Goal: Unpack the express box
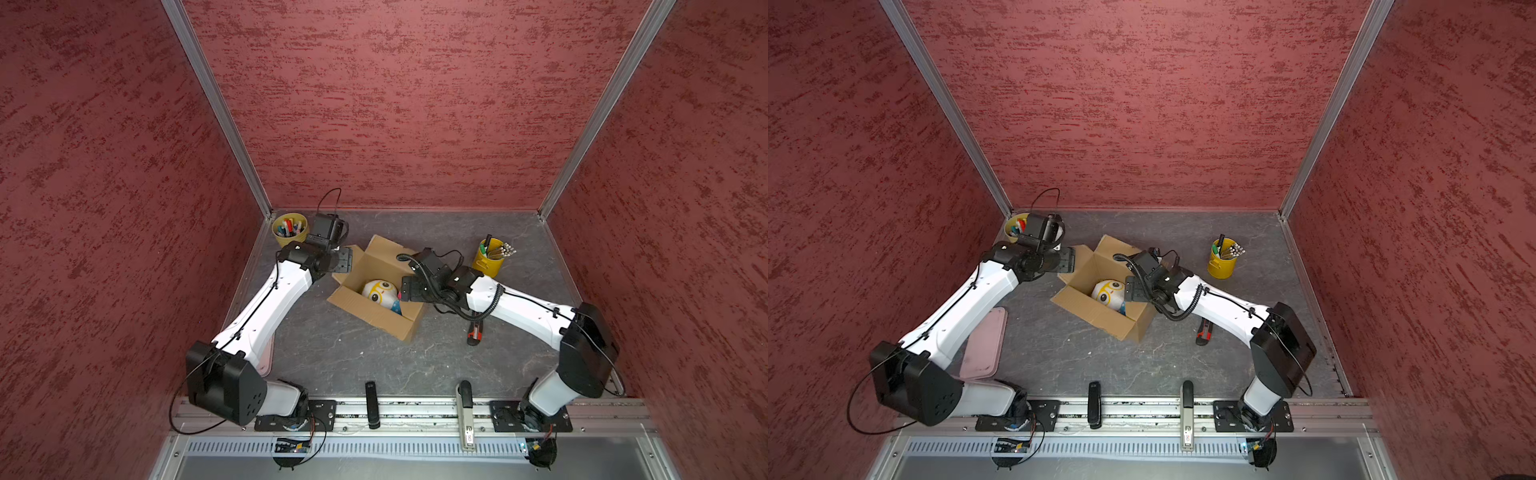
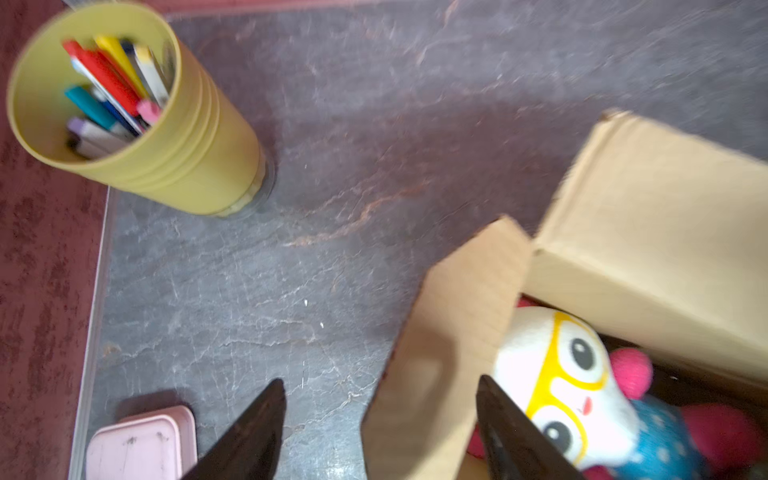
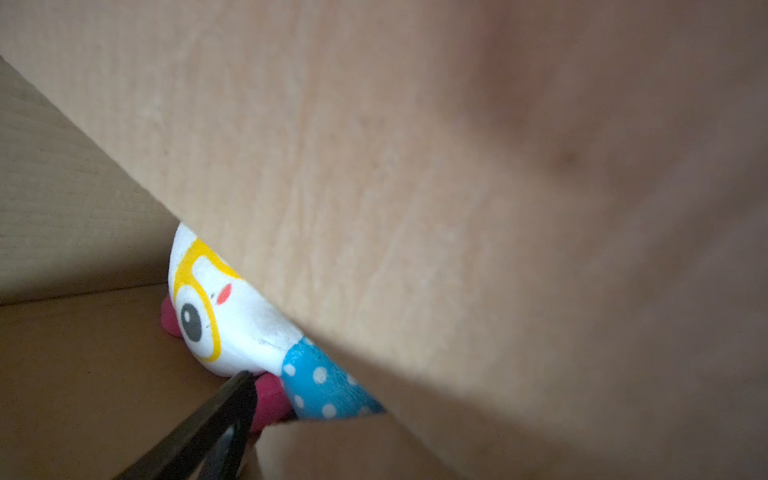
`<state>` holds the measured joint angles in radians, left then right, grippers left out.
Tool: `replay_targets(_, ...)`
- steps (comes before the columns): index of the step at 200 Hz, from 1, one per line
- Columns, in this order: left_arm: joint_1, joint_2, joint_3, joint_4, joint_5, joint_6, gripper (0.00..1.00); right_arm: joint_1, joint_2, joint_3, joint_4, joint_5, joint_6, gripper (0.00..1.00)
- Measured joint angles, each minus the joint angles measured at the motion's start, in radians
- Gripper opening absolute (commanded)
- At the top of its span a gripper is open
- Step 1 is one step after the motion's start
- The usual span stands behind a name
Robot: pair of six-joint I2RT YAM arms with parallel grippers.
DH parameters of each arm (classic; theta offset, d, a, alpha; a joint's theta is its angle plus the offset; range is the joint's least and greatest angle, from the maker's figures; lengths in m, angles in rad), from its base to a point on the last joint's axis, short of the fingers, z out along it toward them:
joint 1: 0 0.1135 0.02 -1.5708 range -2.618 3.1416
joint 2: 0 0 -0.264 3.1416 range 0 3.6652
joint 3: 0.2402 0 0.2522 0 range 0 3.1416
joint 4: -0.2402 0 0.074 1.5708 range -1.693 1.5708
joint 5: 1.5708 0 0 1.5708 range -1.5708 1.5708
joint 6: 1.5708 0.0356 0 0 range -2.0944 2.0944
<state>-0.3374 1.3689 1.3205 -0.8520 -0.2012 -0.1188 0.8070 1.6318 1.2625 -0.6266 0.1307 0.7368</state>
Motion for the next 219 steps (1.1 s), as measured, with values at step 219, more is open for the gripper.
replay_targets(219,-0.119,0.222,0.040,-0.041,0.017,0.102,0.59,-0.006,0.000,0.000,0.001,-0.004,-0.005,0.98)
